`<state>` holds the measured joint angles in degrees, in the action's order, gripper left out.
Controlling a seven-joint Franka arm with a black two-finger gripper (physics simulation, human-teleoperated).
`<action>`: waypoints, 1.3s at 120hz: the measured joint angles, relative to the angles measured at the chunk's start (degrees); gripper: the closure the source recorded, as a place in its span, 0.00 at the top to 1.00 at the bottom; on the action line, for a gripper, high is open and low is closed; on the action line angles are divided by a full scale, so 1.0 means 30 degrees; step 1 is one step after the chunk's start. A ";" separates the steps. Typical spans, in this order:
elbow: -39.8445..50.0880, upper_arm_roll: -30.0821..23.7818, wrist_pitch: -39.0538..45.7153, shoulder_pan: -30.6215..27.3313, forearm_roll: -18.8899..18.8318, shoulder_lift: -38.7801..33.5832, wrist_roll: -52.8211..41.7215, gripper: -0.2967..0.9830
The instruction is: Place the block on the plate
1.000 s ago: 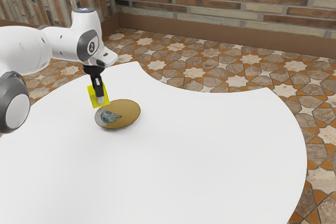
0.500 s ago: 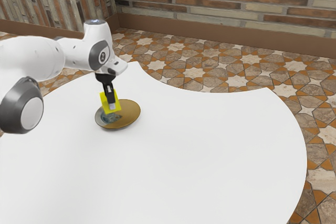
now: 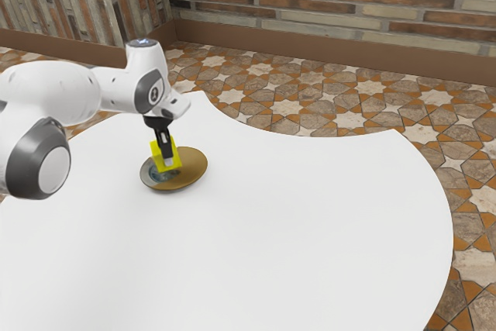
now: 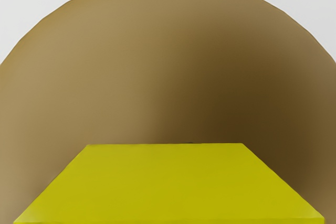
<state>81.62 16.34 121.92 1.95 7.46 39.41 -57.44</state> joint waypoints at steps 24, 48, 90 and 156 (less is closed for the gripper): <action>-0.0004 -0.0027 0.0215 -0.0005 0.0025 0.0009 -0.0109 0.67; 0.0002 0.0217 0.0091 -0.0006 -0.0003 -0.0979 -0.0239 0.73; 0.2391 0.0024 -0.1039 0.0339 -0.0030 -0.5261 -0.0002 0.76; 0.7230 -0.2792 -0.6238 0.1440 0.0029 -1.2715 0.7623 0.77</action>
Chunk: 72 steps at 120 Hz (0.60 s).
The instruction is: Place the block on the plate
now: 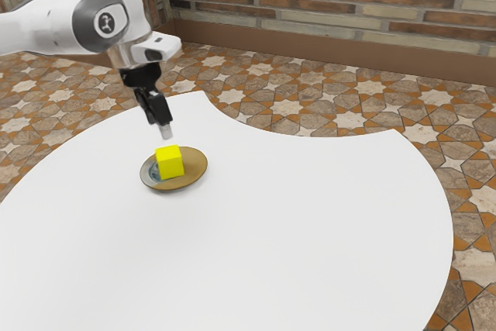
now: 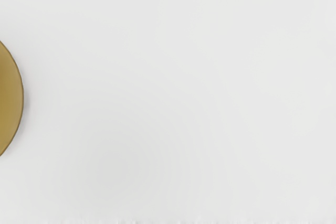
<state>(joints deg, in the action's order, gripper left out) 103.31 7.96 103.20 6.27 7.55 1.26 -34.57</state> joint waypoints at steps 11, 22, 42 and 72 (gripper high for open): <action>0.0017 -0.0606 -0.1298 0.0174 0.0001 -0.0830 0.1807 0.77; -0.0037 -0.1270 -0.2485 0.0250 0.0002 -0.1512 0.3544 0.77; -0.0667 -0.2233 -0.4252 0.0129 0.0070 -0.2291 0.6365 0.77; -0.1470 -0.2439 -0.5051 0.0020 0.0160 -0.2269 0.9129 0.77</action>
<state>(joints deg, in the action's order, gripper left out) 98.90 0.65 88.05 6.33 8.03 -5.54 -7.18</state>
